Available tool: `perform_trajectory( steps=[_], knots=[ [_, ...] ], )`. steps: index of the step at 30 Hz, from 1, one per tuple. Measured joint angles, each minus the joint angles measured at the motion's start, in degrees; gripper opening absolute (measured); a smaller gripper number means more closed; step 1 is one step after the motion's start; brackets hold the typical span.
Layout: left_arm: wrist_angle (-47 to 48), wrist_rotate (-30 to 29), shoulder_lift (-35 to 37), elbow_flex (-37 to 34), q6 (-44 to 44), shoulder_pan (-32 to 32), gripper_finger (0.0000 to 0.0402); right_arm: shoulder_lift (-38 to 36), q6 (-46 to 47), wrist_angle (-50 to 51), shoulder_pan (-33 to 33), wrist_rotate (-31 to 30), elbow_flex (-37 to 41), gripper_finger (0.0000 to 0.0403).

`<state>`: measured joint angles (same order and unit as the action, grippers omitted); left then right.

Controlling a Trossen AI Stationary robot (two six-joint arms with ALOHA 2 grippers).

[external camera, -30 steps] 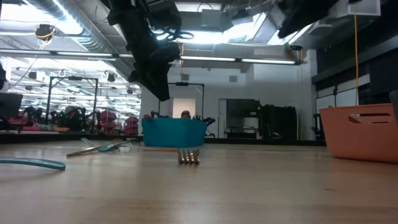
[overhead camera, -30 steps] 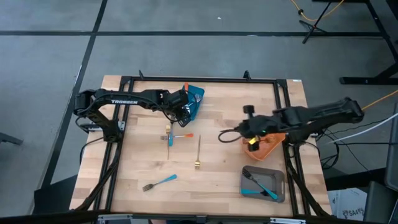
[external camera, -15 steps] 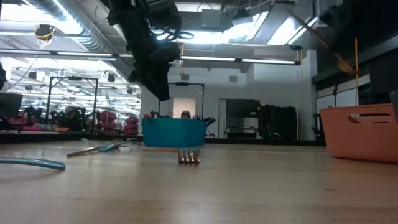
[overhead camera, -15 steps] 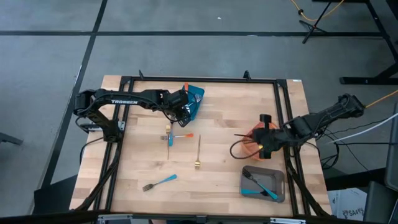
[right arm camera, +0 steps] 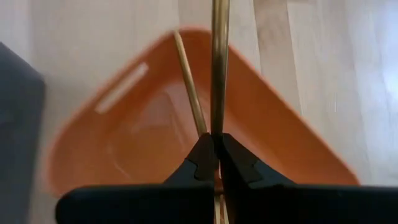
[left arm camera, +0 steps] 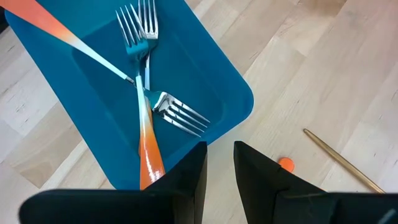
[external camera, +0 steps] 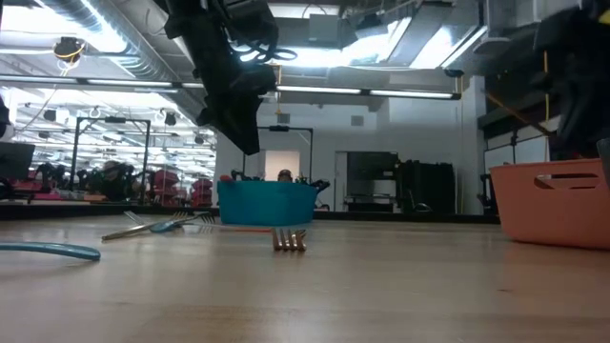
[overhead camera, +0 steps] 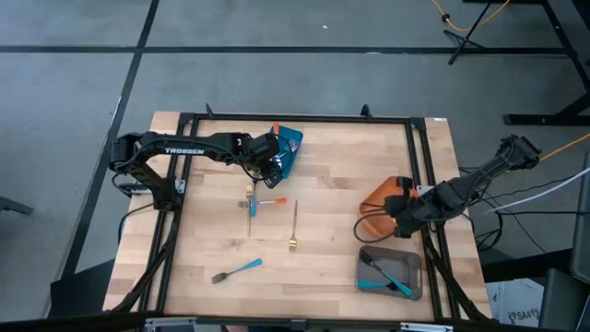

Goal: Sort silverware by color (type)
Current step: Put the right gold fork into the orange bin

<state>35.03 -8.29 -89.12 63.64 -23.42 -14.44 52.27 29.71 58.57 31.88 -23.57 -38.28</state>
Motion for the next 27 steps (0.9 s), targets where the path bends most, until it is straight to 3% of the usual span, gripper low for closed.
perform_trajectory(
  steps=[7,18,27],
  knots=[
    [0.0,0.0,0.0,0.0,0.0,0.0,0.0073,-1.2,1.4,0.2,0.0,2.9,4.4,0.0001],
    [0.0,0.0,0.0,0.0,0.0,1.7,0.0073,-0.6,1.6,0.5,0.0,3.2,4.5,0.0003],
    [0.0,0.1,0.0,0.0,-0.2,5.6,0.0073,-0.6,1.6,0.5,0.0,3.2,4.5,0.006]
  ],
)
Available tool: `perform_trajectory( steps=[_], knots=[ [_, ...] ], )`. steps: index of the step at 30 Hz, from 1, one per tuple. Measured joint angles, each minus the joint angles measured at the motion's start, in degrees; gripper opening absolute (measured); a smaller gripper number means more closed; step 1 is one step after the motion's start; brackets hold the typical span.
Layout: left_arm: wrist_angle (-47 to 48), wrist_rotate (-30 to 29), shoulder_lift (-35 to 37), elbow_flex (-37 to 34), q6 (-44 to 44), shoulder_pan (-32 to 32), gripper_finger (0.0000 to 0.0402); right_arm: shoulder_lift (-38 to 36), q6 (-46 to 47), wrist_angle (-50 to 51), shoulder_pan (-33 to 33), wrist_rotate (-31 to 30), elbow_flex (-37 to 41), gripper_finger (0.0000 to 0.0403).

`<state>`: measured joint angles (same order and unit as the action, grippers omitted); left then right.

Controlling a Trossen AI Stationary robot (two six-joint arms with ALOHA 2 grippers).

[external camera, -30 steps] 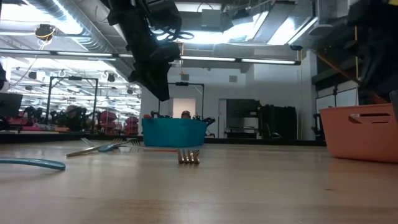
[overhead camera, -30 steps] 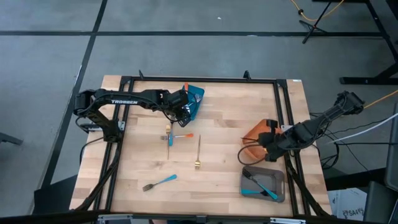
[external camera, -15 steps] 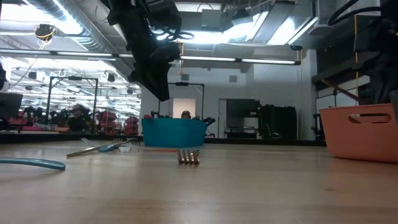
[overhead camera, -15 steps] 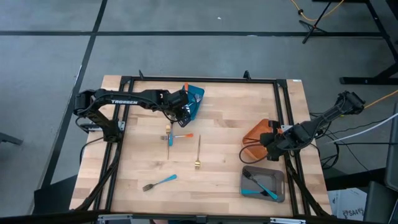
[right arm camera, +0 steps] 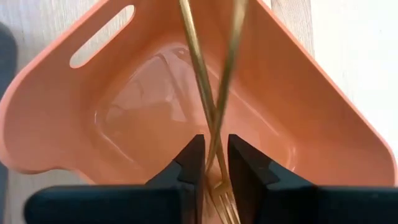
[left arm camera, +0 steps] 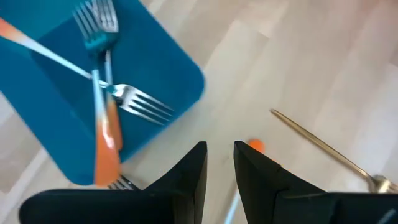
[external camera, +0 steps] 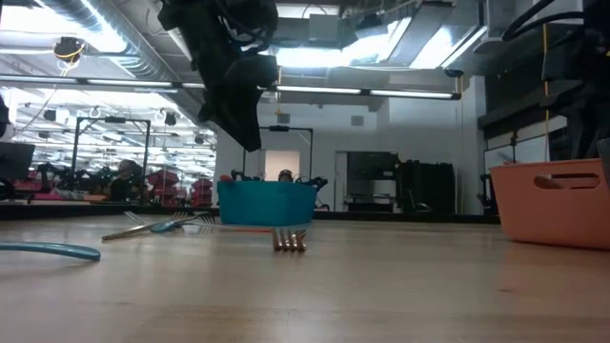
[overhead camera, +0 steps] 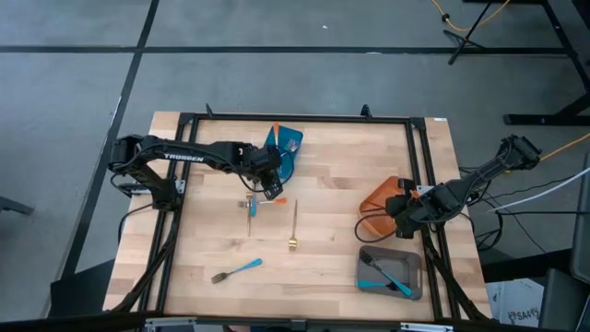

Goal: Sort silverware by color (type)
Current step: Put the right gold fork into the orange bin, then put the bottom blue fork into the black bin

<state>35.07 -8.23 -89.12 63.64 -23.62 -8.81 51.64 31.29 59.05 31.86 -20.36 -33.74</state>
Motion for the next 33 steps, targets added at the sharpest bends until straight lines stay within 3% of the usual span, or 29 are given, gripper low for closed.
perform_trajectory(
  steps=[12,33],
  knots=[
    [0.0,3.4,0.0,0.0,-2.6,9.3,0.0073,0.0,0.0,0.0,0.0,0.0,0.0,0.0085],
    [0.1,3.4,0.0,0.0,-27.8,36.8,0.0073,0.0,0.0,0.0,0.0,0.1,0.0,0.0085]
  ],
)
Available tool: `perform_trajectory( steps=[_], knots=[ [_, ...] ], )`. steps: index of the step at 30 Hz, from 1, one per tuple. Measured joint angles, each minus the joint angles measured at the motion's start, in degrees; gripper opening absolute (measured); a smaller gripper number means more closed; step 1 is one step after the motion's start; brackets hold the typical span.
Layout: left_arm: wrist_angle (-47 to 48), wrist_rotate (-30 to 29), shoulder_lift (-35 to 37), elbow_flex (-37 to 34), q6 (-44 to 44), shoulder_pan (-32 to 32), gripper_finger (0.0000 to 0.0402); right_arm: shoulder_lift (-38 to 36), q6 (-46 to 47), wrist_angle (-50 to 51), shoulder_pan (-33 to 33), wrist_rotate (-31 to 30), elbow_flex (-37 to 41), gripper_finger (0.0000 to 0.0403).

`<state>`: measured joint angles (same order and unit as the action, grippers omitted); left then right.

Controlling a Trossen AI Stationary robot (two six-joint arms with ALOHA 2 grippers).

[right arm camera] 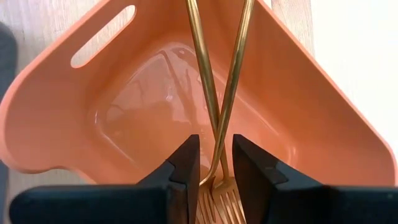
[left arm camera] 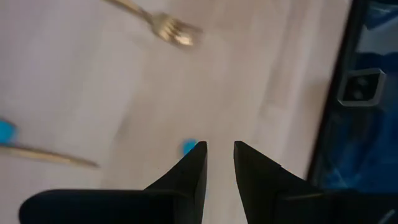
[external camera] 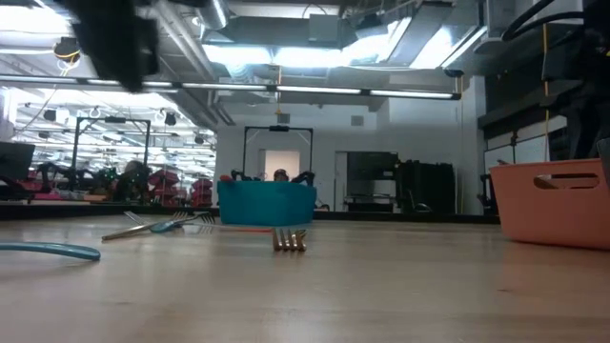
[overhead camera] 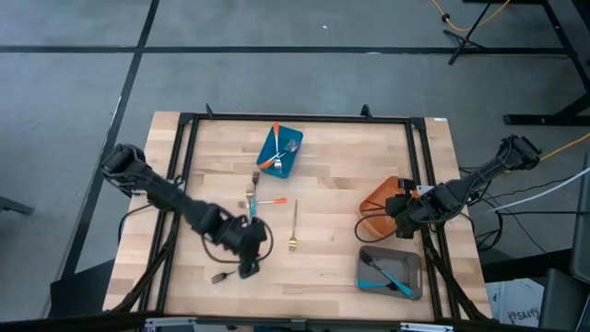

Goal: Sort silverware by color (type)
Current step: Put the bottom blue fork into the black bin

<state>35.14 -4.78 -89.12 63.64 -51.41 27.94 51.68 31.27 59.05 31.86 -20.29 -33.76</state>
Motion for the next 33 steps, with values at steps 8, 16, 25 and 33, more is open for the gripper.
perform_trajectory(
  steps=[8,16,25,33],
  knots=[
    [2.3,-0.2,0.0,0.0,-7.1,8.9,0.0073,0.0,0.0,0.0,0.0,0.0,0.0,0.0085],
    [5.3,-0.3,-3.4,0.0,-7.0,12.9,0.0073,0.0,0.0,-0.1,0.0,0.1,0.0,0.0085],
    [5.9,-0.3,-8.8,0.0,-6.9,13.1,0.0073,0.0,0.0,-0.1,0.0,0.1,0.0,0.0085],
    [6.6,-0.2,-12.4,0.0,-6.9,13.1,0.0073,0.0,0.0,-0.2,0.0,0.0,0.0,0.0085]
  ],
)
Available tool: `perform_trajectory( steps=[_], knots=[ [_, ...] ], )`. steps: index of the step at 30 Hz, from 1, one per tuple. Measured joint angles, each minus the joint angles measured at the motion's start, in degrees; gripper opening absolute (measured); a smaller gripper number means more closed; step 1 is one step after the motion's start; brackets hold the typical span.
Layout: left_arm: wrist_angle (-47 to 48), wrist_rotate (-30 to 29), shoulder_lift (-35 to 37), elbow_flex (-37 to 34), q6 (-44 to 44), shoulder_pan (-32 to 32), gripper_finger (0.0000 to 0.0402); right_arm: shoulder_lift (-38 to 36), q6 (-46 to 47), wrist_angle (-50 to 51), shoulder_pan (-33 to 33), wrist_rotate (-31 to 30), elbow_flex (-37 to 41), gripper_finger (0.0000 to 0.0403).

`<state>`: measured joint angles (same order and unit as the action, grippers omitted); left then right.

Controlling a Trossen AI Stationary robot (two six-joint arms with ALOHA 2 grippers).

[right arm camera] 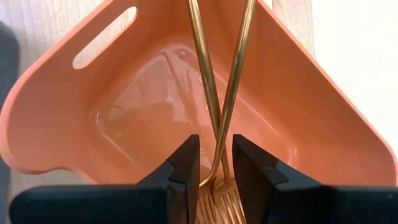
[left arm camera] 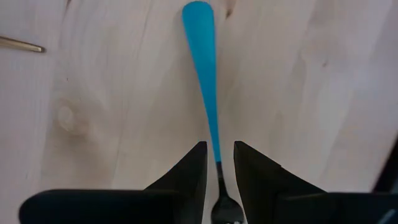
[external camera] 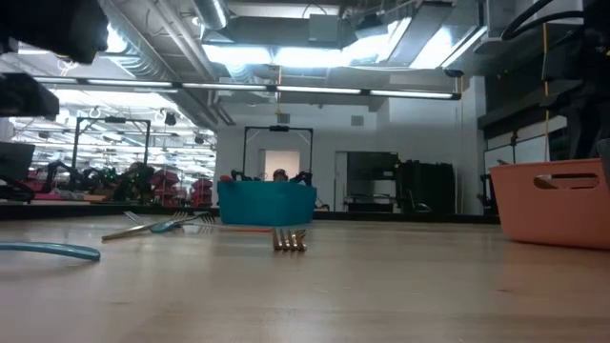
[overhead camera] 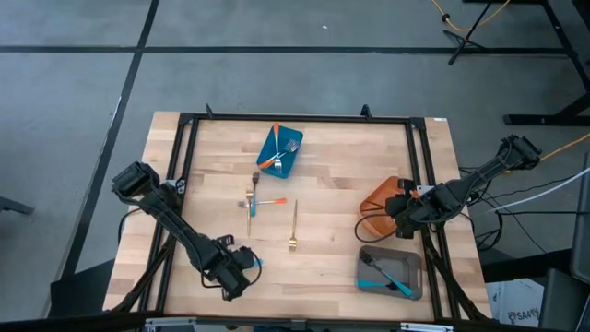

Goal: Sort silverware by color (type)
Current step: Put the bottom blue fork into the black bin

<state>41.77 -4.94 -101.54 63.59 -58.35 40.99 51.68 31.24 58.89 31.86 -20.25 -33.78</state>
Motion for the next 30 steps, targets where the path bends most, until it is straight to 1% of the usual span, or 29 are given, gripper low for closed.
perform_trajectory(
  steps=[14,20,25,27,30],
  knots=[
    [0.0,0.7,-2.7,0.0,0.0,0.0,0.0073,0.0,0.0,0.0,0.0,-0.1,0.0,0.0085],
    [0.0,3.8,-4.5,0.1,0.0,0.0,0.0073,0.0,0.0,0.0,0.0,-0.1,0.0,0.0085],
    [0.1,4.0,-4.8,0.2,0.0,0.0,0.0073,0.0,0.0,0.0,0.0,0.0,0.0,0.0085],
    [0.1,3.4,-4.8,0.2,0.0,0.0,0.0069,0.0,0.0,0.0,0.0,0.0,0.0,0.0085],
    [0.2,2.7,-4.8,0.2,0.0,-0.1,0.005,0.0,0.0,0.0,0.0,0.0,0.0,0.0085]
  ],
)
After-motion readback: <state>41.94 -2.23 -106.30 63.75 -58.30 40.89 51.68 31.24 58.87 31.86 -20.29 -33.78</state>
